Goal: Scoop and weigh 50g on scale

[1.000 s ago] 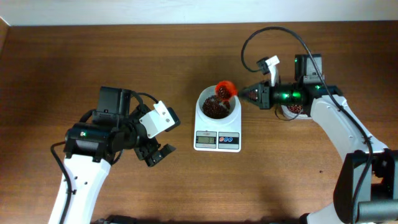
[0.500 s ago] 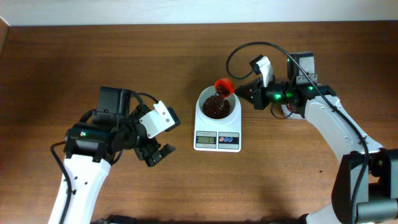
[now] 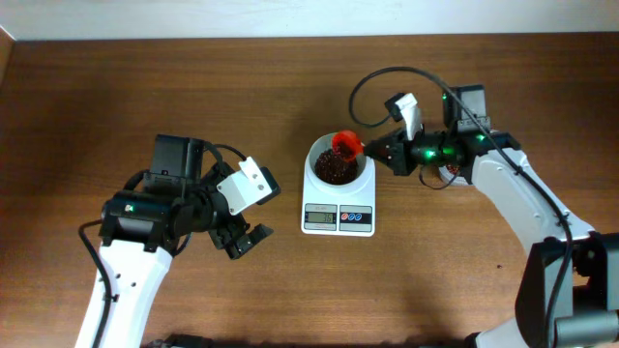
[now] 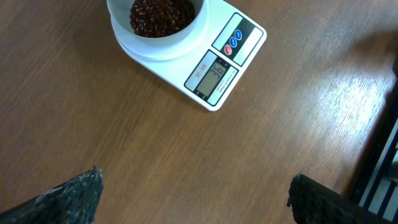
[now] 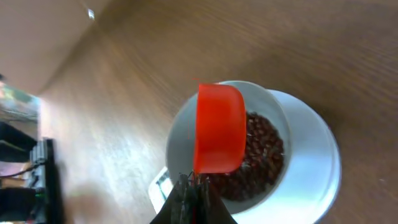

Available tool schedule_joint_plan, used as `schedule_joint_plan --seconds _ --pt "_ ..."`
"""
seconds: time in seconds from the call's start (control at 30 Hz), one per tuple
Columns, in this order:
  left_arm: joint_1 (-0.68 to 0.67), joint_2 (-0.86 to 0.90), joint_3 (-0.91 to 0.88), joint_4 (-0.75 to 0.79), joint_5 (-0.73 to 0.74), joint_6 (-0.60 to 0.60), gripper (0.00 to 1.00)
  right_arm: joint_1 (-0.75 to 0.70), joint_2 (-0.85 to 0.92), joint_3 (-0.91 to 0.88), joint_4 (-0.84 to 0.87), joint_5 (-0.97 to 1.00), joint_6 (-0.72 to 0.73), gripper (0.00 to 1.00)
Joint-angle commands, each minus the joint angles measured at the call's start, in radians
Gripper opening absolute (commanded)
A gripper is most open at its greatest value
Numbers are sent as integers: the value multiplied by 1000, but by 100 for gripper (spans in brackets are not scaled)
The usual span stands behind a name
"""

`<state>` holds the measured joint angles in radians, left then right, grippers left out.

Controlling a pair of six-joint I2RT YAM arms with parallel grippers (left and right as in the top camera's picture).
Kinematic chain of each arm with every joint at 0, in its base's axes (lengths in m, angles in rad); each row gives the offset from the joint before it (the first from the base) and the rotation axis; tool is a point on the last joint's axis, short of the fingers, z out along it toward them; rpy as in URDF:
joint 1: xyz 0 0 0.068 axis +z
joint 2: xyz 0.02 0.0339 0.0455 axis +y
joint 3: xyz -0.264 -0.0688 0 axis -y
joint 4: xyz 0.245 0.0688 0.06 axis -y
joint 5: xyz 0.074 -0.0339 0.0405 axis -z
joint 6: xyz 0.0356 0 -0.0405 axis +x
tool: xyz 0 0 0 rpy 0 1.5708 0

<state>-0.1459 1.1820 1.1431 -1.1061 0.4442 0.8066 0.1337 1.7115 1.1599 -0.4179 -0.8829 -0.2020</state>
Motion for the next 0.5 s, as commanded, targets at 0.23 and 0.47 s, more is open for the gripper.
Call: schedule_joint_plan --seconds 0.23,0.47 --pt "-4 -2 0 2 3 -9 99 46 -131 13 -10 89 -8 4" --pt "-4 -2 0 2 3 -9 99 103 -119 13 -39 290 -82 4"
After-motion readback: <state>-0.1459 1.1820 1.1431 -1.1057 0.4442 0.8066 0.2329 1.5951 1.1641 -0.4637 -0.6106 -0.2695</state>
